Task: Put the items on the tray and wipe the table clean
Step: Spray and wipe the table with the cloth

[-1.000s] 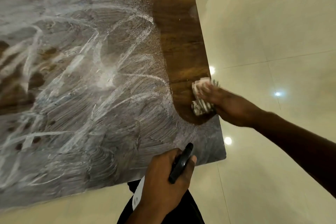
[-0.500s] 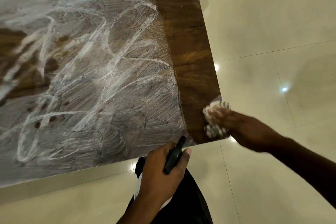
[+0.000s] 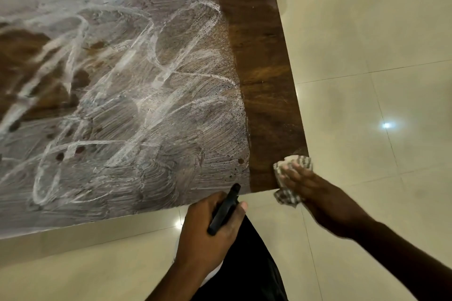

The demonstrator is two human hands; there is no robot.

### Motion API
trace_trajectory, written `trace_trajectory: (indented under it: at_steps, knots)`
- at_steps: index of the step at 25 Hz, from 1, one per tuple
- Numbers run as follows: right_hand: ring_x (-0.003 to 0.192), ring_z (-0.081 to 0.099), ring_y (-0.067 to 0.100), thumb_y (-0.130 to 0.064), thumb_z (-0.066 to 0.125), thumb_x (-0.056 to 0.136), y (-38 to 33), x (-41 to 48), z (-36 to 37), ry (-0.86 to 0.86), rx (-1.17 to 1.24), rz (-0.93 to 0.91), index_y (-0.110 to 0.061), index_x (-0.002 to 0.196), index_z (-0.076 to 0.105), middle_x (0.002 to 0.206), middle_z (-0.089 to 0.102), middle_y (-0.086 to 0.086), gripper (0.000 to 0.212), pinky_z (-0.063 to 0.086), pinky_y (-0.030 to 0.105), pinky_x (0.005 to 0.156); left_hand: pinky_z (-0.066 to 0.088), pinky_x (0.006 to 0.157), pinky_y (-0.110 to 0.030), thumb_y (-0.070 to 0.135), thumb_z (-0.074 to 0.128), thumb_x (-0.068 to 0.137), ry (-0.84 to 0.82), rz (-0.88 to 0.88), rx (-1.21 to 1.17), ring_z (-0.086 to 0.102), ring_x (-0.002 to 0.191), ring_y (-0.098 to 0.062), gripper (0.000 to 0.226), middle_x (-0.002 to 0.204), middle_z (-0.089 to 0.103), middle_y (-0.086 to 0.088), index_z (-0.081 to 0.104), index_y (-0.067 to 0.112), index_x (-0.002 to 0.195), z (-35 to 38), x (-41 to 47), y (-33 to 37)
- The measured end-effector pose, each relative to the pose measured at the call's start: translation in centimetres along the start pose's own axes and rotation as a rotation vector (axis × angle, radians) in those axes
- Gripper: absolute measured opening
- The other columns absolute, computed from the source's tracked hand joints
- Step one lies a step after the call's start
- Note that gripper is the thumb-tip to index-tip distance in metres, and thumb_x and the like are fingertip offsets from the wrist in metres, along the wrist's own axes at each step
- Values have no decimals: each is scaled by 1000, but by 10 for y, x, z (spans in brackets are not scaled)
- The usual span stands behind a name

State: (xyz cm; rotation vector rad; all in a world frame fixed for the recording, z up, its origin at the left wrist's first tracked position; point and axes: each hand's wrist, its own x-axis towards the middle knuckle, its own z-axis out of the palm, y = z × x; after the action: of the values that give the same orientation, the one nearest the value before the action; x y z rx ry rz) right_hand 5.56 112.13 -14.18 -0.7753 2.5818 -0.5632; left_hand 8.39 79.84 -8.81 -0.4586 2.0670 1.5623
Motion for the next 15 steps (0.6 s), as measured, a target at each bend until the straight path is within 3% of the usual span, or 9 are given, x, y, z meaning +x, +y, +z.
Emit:
trace_trajectory:
  at_steps: [3, 6, 9, 11, 13, 15]
  knots:
    - [166, 12, 23, -14, 46, 100, 0, 33, -10, 196, 150, 365, -21, 166, 34, 178, 20, -2, 67, 30, 57, 128, 42, 60, -31, 63, 69, 87, 50, 4, -20, 53, 52, -10, 40, 54, 55, 11, 65, 28, 69, -12, 3, 4]
    - [167, 7, 27, -16, 47, 97, -45, 96, 7, 286, 197, 428, -16, 165, 37, 177, 19, 4, 69, 20, 56, 132, 36, 56, -28, 61, 68, 87, 105, 11, 28, 47, 48, -10, 47, 50, 47, 8, 55, 24, 61, -24, 6, 8]
    - [167, 6, 26, -19, 41, 96, -101, 132, 36, 98, 141, 162, -17, 166, 35, 178, 19, 4, 70, 14, 49, 135, 35, 56, -30, 57, 69, 88, 164, 11, 24, 47, 48, -12, 45, 48, 47, 7, 54, 25, 60, -37, 11, 12]
    - [166, 9, 22, -23, 44, 96, -118, 127, 49, -59, 37, -107, -17, 165, 37, 176, 25, 3, 69, 12, 42, 135, 43, 61, -30, 54, 75, 91, 169, 26, -7, 62, 58, -11, 35, 57, 63, 9, 66, 30, 67, -47, 14, 13]
    - [166, 9, 18, -21, 51, 98, -96, 113, 38, -158, -51, -325, -21, 165, 35, 176, 25, 0, 69, 11, 39, 135, 50, 65, -33, 56, 76, 91, 156, 43, -32, 69, 66, -18, 35, 64, 68, 3, 73, 25, 77, -54, 15, 12]
    - [166, 10, 17, -20, 56, 100, -54, 105, 15, -194, -111, -327, -24, 167, 33, 178, 20, -2, 70, 17, 41, 134, 48, 63, -32, 66, 71, 85, 153, 46, -39, 64, 62, -25, 52, 61, 61, -7, 70, 14, 77, -59, 16, 13]
